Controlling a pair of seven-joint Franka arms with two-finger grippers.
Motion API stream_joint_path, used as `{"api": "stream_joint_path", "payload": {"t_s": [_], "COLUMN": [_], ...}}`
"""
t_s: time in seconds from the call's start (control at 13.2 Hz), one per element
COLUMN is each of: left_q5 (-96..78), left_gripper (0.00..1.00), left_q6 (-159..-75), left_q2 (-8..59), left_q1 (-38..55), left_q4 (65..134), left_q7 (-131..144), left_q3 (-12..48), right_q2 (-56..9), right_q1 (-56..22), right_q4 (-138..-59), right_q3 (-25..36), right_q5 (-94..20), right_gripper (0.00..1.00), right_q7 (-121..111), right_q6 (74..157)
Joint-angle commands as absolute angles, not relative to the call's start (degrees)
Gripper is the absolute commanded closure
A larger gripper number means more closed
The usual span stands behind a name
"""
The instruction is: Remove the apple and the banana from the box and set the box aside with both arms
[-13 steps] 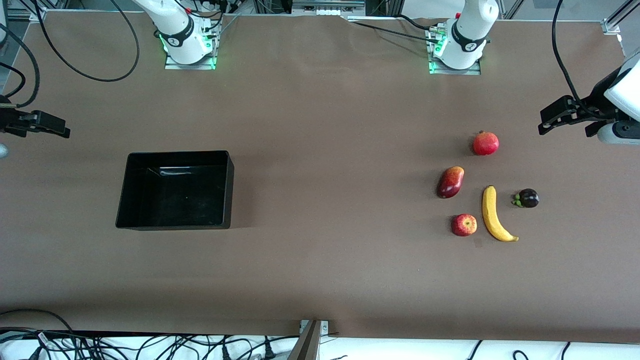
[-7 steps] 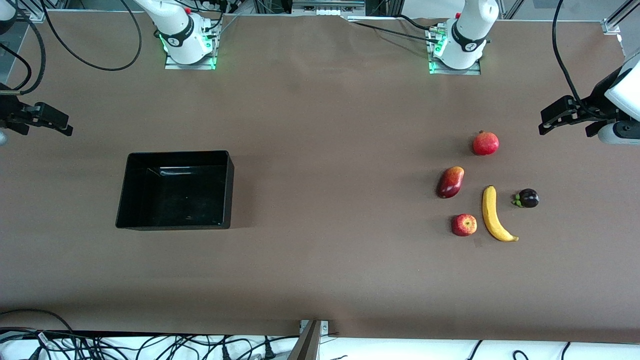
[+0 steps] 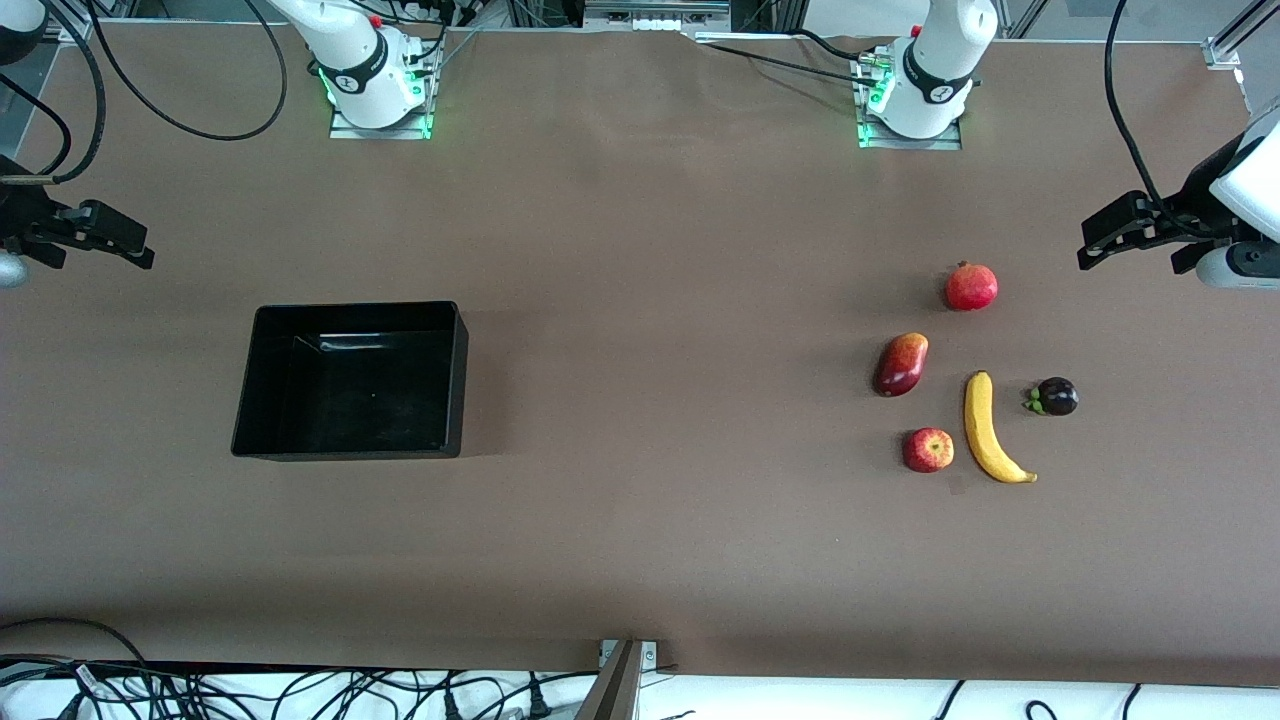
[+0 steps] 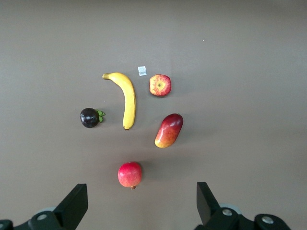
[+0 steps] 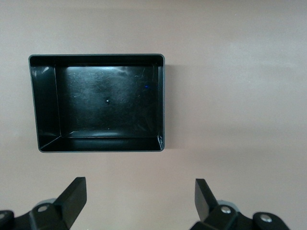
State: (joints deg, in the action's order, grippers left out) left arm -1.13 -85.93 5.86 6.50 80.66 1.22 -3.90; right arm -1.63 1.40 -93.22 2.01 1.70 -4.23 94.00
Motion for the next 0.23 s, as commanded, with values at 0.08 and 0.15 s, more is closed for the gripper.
{"api": "stream_joint_path", "payload": {"t_s": [0.08, 0.15], "left_q5": [-2.55, -2.55], "left_gripper": [0.00, 0.00], "left_q6": [-85.52, -85.52], "left_q2": [5.10, 5.10], "left_q1": [6.59, 6.59], "left_q4": [81.56, 81.48], "left_q7": [0.79, 0.79], "left_q3": [-4.39, -4.39], "right_q2": [-0.26, -0.26], "right_q1": [1.14, 1.06], "right_q4": [-94.75, -94.75], "right_q3": [2.11, 2.11], "right_q5": [2.72, 2.72], "right_gripper": [0.00, 0.00], "right_q7": [-2.90, -2.90], "right_q6": [94.48, 94.48]}}
